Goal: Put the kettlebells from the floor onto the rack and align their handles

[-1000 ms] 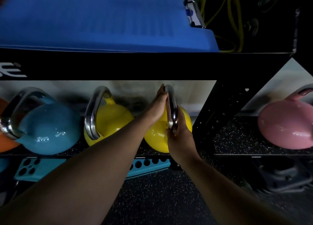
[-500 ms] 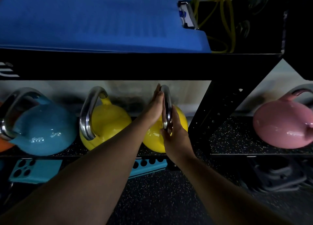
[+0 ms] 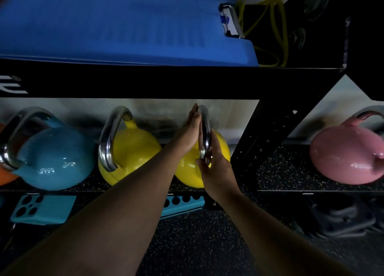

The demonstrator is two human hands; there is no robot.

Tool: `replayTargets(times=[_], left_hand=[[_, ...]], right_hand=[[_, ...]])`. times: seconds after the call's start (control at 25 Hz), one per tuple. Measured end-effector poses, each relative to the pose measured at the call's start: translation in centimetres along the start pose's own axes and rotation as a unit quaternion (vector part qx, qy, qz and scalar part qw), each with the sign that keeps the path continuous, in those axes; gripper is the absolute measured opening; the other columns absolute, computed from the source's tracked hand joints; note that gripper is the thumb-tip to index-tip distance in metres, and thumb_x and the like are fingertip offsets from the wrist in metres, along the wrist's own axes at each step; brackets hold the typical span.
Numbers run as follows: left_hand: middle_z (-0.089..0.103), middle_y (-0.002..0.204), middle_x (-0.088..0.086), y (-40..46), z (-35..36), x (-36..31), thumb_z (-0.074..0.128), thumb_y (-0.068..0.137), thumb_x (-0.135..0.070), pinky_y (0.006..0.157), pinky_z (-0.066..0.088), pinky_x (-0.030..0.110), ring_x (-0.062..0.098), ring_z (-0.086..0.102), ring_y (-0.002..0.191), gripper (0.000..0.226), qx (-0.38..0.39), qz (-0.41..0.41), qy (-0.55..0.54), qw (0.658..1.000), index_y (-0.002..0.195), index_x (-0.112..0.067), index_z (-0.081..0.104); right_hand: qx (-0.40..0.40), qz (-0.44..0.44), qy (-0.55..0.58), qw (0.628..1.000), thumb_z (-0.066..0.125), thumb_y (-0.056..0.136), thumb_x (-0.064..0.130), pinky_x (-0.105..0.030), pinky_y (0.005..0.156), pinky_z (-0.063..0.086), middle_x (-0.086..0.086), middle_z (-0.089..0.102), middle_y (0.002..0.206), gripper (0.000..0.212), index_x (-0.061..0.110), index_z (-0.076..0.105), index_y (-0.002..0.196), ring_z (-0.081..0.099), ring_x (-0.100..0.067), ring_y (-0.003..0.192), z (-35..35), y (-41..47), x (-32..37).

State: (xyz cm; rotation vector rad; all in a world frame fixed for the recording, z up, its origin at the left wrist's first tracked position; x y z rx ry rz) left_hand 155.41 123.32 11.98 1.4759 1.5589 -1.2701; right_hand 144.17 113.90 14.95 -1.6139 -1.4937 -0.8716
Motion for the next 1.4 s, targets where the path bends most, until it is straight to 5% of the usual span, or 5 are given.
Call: replayTargets(times=[0.2, 0.4, 0.88, 1.24, 1.4], left_hand=[[0.027, 0.158, 0.010, -0.5, -0.4, -1.2, 0.024, 0.104, -0.042, 0.111, 0.025, 0.031, 0.026, 0.028, 0.143, 0.050, -0.017, 0.059, -0.048, 0.997, 0.152, -0.029, 0.019], [0.016, 0.161, 0.010, -2.2, -0.3, -2.0, 0.024, 0.106, -0.028, 0.114, 0.021, 0.026, 0.022, 0.019, 0.146, 0.050, -0.001, 0.127, 0.036, 0.991, 0.153, -0.018, 0.010], [0.046, 0.146, 0.013, -3.6, -2.0, -3.0, 0.035, 0.104, -0.034, 0.086, 0.037, 0.012, 0.026, 0.048, 0.130, 0.047, -0.069, 0.094, 0.097, 0.988, 0.148, -0.019, 0.033], [0.058, 0.121, 0.003, -10.8, -2.1, -9.2, 0.048, 0.092, -0.023, 0.088, 0.046, 0.046, 0.027, 0.051, 0.112, 0.034, -0.067, 0.190, 0.527, 0.826, 0.126, -0.023, 0.057], [0.060, 0.108, 0.000, -15.4, -1.4, -13.9, 0.047, 0.093, -0.026, 0.085, 0.044, 0.043, 0.025, 0.053, 0.103, 0.021, -0.047, 0.193, 0.537, 0.820, 0.105, -0.023, 0.064]], right_hand=[[0.027, 0.056, 0.131, 0.989, 0.050, 0.100, 0.034, -0.012, 0.072, 0.048, 0.016, 0.062, 0.111, 0.054, 0.047, 0.027, 0.147, 0.063, -0.013, 0.102, -0.7, 1.4, -1.0], [0.052, 0.056, 0.127, 0.989, 0.039, 0.102, 0.043, -0.052, 0.099, 0.049, -0.006, 0.052, 0.145, 0.051, 0.049, 0.022, 0.150, 0.055, -0.024, 0.123, -0.9, 2.7, -0.5], [0.054, 0.016, -0.015, 0.998, 0.044, 0.100, 0.044, -0.023, 0.066, 0.046, -0.006, 0.068, 0.118, 0.051, 0.041, 0.030, 0.149, 0.063, -0.014, 0.088, -3.0, 3.0, 0.5], [0.066, -0.070, -0.219, 0.971, 0.053, 0.093, 0.034, -0.030, 0.085, 0.051, -0.003, 0.070, 0.117, 0.030, 0.029, 0.064, 0.120, 0.065, -0.021, 0.107, -9.8, -0.3, 3.6], [0.037, -0.128, -0.254, 0.958, 0.051, 0.092, 0.031, -0.029, 0.075, 0.047, -0.004, 0.071, 0.114, 0.024, 0.028, 0.068, 0.109, 0.065, -0.026, 0.102, -15.3, -3.7, 6.6]])
Point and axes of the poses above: each hand's wrist, its own y-axis towards the middle knuckle, its own z-axis out of the palm, x = y × z, the point moved 7 cm from there along y, towards the middle knuckle
